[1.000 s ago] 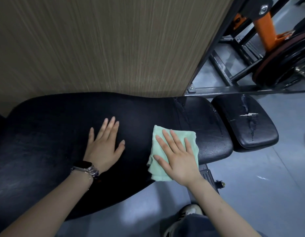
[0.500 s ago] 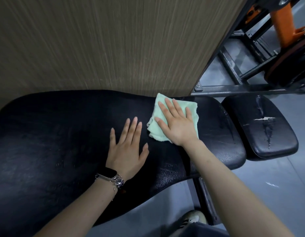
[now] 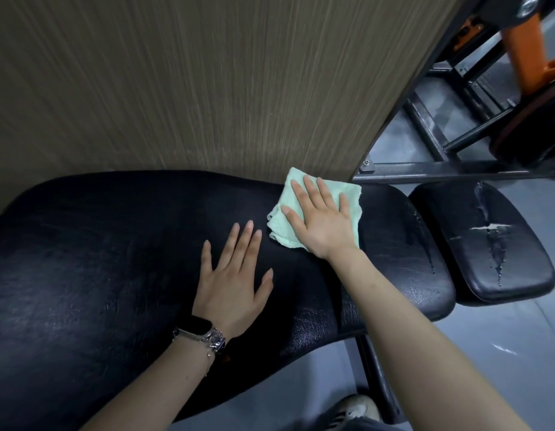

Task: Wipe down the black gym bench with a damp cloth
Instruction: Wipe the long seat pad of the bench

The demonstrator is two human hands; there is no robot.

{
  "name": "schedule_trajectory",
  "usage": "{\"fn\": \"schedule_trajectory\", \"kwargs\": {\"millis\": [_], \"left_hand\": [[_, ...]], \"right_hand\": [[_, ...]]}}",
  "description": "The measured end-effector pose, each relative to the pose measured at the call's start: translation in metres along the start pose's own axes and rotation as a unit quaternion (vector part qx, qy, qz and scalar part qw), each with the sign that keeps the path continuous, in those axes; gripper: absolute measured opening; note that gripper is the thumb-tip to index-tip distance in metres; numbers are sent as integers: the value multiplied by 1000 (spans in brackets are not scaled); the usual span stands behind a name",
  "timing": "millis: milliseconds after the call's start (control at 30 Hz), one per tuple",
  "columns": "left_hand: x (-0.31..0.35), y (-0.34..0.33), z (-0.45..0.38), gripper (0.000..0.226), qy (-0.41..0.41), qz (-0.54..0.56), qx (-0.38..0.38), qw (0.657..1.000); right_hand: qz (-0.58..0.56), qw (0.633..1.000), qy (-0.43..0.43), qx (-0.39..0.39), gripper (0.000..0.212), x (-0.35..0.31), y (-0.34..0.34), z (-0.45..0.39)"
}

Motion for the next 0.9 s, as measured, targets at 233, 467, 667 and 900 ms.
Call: {"fn": "schedule_trajectory", "kwargs": {"millis": [233,467,667,900], "left_hand": [[-2,-2,-1,66,1,4,-7,1000],[-1,-1,1,69,8,15,-16,1000],[0,1,2,75,17,12,-35,999],[1,2,1,77,13,20,-34,999]], "right_hand": [[7,1000,25,9,73,1,-14,58],[13,997,26,67,64,6,-28,122],[21,997,32,62,60,12,-36,154],[-7,998,48,35,64,26,-43,181]]}}
Point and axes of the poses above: each hand's wrist, its own z-axis away from the middle knuckle, its own y-axis out of the back of the hand, x = y × z, the point moved 8 cm from there along -z, towards the middle knuckle, and after that the axes turned 8 degrees about -x, right-handed, at the moved point
